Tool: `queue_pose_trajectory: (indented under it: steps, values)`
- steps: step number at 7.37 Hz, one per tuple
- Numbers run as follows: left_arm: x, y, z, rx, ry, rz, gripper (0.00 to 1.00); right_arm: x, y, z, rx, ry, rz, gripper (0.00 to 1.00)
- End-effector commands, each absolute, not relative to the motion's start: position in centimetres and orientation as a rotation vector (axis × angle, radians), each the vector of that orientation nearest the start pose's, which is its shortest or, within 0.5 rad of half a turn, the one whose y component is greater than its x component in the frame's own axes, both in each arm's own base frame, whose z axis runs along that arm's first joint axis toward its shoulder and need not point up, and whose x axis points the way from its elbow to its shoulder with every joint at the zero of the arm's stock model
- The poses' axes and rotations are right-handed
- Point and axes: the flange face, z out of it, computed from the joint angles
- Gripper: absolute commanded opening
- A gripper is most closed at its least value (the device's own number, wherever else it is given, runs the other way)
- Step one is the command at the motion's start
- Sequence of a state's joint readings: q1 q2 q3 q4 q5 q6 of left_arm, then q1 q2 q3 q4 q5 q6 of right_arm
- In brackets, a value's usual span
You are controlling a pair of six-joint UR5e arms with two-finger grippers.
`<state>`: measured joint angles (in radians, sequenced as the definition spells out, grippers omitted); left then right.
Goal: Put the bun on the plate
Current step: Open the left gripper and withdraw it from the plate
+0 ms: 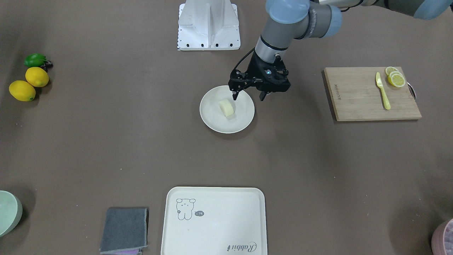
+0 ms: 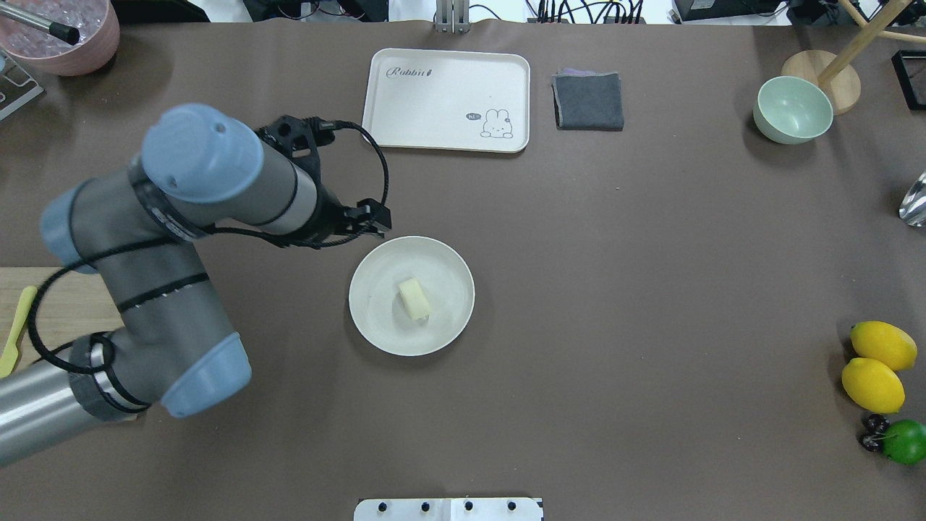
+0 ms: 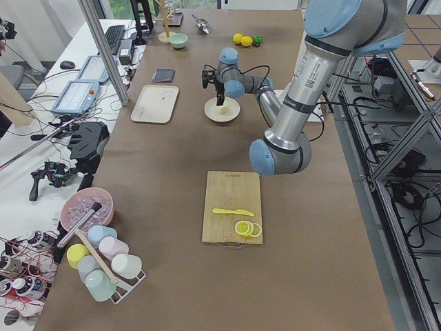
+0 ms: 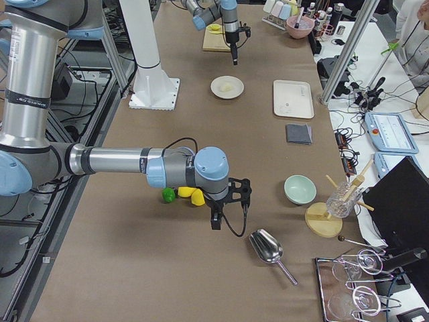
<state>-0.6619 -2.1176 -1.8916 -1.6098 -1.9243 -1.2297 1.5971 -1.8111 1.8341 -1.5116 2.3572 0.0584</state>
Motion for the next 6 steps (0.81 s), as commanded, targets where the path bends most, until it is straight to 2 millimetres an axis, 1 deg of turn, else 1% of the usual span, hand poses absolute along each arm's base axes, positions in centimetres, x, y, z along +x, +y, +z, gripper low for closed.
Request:
queue_pose_trajectory:
  steps: [1,2,3,4,5,6]
  values:
    - [29.4,-49.3,21.8,0.131,0.735,0.003,0.97,7.2,-38.6,63.5,0.05,-0.795,0.054,1.0]
    - [23.2,-49.7,24.0,0.119,0.7,0.033,0.97,7.2,-38.5,63.6,0.047,-0.795,0.055,1.0]
    - [16.0,-49.9,28.2,0.134,0.673,0.063,0.97,7.2,-38.5,63.5,0.047,-0.803,0.055,1.0]
    - [9.4,-49.7,33.4,0.136,0.653,0.134,0.97,7.2,-38.4,63.7,0.044,-0.803,0.056,1.0]
    - [2.6,-48.9,38.6,0.15,0.645,0.217,0.97,7.2,-38.3,63.6,0.044,-0.806,0.056,1.0]
    - [-2.9,-49.3,41.6,0.169,0.676,0.249,0.97,7.1,-38.3,63.6,0.043,-0.812,0.055,1.0]
